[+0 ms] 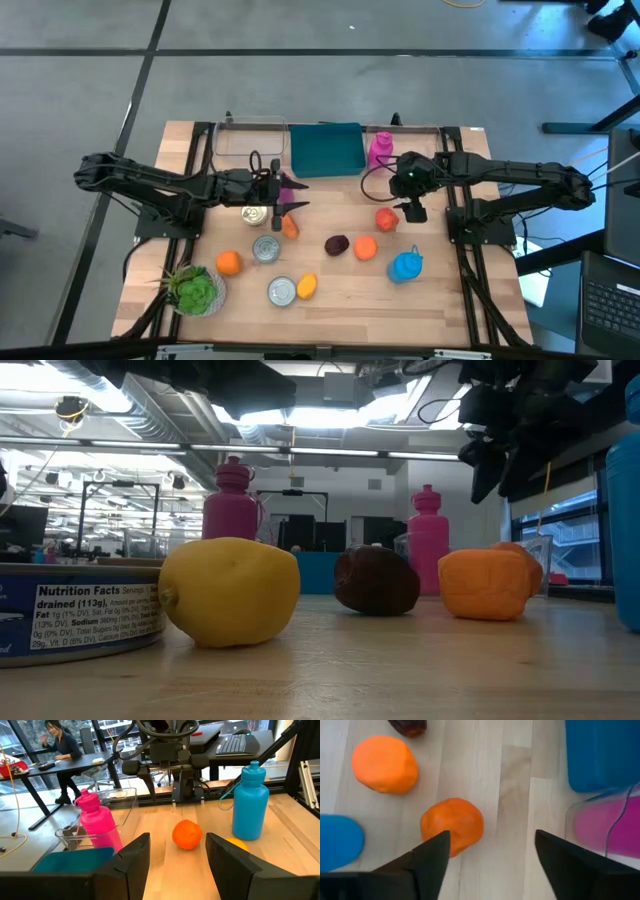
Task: Pick & Place Food Item
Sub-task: Put the top right orange into the blue bin
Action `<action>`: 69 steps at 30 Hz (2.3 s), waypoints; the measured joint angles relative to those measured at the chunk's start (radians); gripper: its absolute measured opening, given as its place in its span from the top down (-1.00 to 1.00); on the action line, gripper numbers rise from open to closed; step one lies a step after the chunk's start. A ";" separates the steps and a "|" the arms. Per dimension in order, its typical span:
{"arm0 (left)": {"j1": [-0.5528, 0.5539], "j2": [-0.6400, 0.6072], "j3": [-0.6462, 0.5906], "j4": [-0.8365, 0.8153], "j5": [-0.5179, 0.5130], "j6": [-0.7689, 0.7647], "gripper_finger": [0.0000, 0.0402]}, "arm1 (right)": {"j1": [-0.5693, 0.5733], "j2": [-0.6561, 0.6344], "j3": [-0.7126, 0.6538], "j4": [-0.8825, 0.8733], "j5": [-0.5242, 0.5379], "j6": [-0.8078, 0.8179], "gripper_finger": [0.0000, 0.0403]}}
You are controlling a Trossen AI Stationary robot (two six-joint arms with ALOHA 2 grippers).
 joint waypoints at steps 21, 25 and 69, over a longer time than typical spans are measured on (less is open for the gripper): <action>0.043 0.000 0.000 0.000 -0.001 0.010 0.08 | 0.014 0.002 0.000 0.090 -0.007 0.172 -0.76; 0.054 0.000 0.000 0.000 -0.001 0.010 0.08 | 0.018 0.002 -0.001 0.095 -0.049 0.154 -0.76; 0.054 -0.001 -0.001 0.046 -0.023 0.008 0.08 | 0.024 0.132 -0.301 0.414 -0.138 0.163 -0.76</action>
